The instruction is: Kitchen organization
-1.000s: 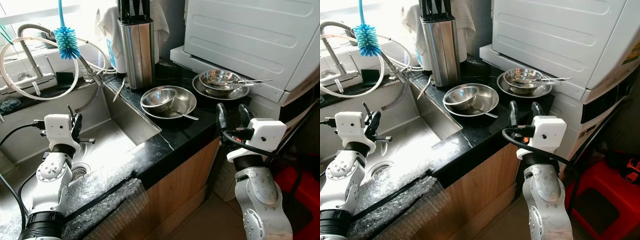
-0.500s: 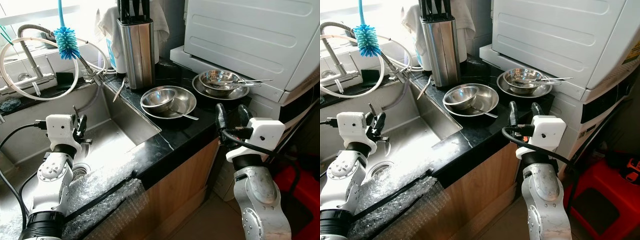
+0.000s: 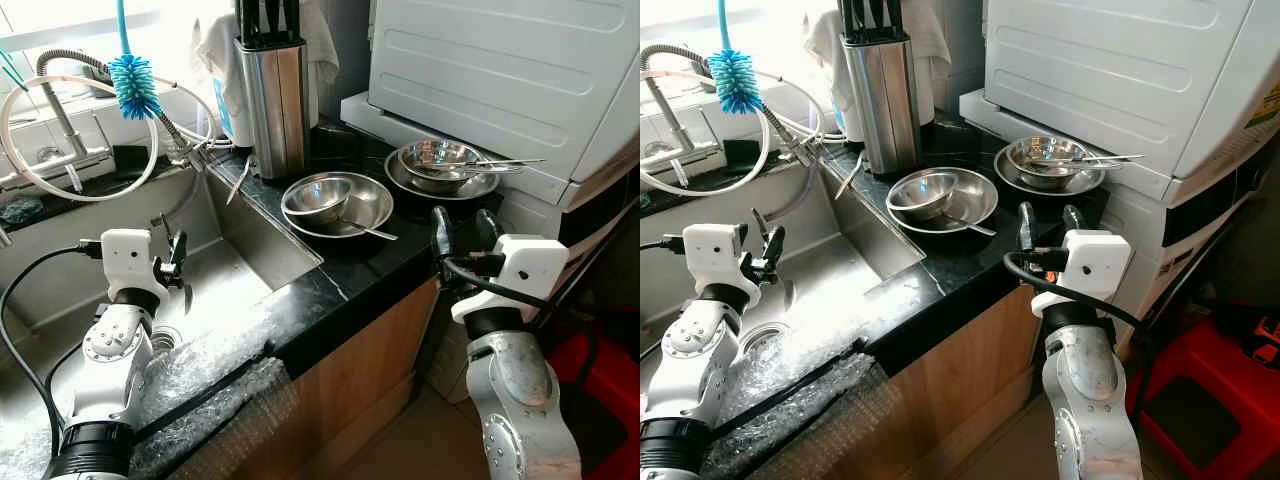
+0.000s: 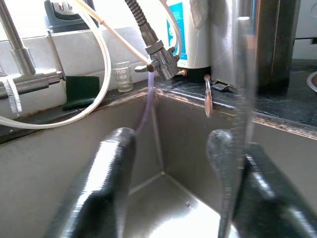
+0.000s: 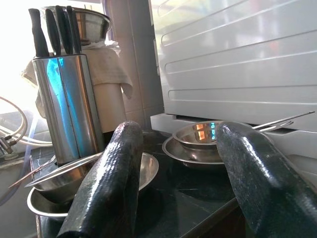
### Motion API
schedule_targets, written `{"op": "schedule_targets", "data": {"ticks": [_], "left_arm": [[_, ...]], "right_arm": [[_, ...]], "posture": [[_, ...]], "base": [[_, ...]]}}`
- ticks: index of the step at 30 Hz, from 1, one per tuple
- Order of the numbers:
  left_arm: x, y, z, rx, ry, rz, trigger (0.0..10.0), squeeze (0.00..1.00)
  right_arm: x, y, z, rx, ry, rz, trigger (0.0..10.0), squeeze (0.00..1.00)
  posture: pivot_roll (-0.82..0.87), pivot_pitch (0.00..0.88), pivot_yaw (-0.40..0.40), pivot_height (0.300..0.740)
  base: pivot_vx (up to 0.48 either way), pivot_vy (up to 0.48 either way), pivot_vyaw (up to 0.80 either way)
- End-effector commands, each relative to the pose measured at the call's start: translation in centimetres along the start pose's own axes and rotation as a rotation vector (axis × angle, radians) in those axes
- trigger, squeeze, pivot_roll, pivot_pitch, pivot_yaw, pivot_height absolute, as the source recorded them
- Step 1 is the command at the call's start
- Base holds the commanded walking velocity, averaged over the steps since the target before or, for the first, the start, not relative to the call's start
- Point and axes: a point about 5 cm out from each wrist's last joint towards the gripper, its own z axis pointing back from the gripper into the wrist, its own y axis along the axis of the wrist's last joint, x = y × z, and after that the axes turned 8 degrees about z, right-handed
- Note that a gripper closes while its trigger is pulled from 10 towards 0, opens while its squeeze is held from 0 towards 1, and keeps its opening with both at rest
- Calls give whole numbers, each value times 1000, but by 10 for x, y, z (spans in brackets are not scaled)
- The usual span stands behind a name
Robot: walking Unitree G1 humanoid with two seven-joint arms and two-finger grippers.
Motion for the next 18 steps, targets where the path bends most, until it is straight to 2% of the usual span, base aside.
{"op": "schedule_targets", "data": {"ticks": [1, 8, 14, 17, 18], "left_arm": [[7, -5, 1, -20, -13, 22, 10000, 1000], [8, -6, 0, -25, 5, 85, 10000, 1000], [8, -4, -2, -24, 3, 97, 10000, 1000], [6, -4, -4, -37, 39, 169, 10000, 1000], [6, -4, -4, -37, 40, 170, 10000, 1000]], "right_arm": [[-2, -1, -2, -13, 3, 5, 10000, 0], [-3, -1, -3, -14, 10, 7, 10000, 0], [-5, -1, -4, -16, 10, 5, 10000, 0], [-6, -2, -4, -19, 9, 3, 10000, 0], [-6, -2, -4, -20, 8, 3, 10000, 0]], "posture": [[-229, 0, 30, 740], [-227, 0, 35, 740], [-228, 0, 43, 740], [-227, 0, 45, 740], [-227, 0, 45, 740]], "base": [[0, 0, 0], [0, 0, 0], [0, 0, 0], [0, 0, 0], [0, 0, 0]]}}
